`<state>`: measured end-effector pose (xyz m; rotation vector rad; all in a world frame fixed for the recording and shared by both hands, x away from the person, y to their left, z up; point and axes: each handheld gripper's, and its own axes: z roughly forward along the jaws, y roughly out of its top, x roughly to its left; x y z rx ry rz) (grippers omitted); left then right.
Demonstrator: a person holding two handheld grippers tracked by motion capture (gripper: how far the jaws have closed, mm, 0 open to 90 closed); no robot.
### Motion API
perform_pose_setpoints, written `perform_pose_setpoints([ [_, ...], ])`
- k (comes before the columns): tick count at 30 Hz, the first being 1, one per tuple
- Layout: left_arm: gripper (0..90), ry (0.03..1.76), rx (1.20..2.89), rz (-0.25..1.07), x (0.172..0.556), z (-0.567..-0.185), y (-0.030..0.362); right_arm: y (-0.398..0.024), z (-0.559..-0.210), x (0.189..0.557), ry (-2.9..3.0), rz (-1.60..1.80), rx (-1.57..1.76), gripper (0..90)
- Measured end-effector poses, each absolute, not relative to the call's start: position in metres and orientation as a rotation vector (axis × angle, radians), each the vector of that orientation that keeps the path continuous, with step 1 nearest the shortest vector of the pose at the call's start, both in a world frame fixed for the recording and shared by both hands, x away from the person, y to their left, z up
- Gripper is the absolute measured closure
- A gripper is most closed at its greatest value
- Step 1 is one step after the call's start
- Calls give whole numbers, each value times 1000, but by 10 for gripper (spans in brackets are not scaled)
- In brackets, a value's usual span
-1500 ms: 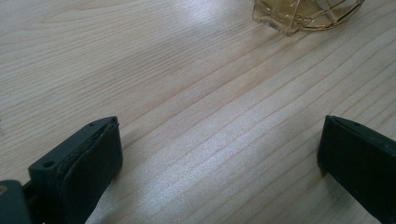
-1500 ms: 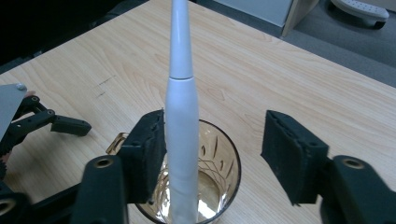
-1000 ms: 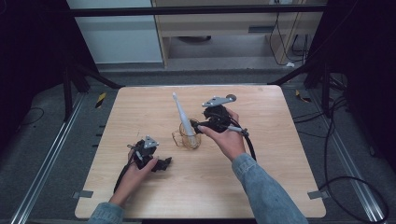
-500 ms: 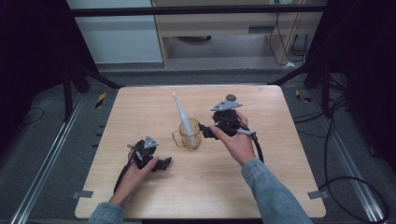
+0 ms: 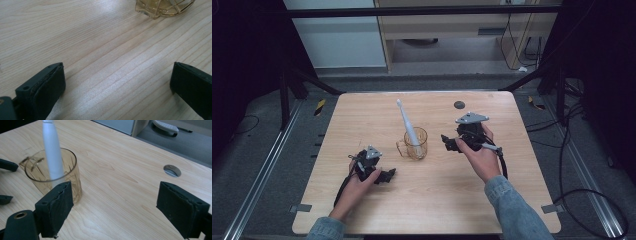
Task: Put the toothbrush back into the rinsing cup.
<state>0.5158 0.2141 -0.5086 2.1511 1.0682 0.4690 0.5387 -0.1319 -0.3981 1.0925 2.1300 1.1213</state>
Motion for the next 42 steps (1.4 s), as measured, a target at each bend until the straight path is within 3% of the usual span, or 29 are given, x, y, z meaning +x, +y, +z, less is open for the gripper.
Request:
perform_pose_setpoints([
  [42, 0, 1068, 2152, 469, 516, -509, 214, -229, -472, 536, 2088, 906, 1366, 124],
])
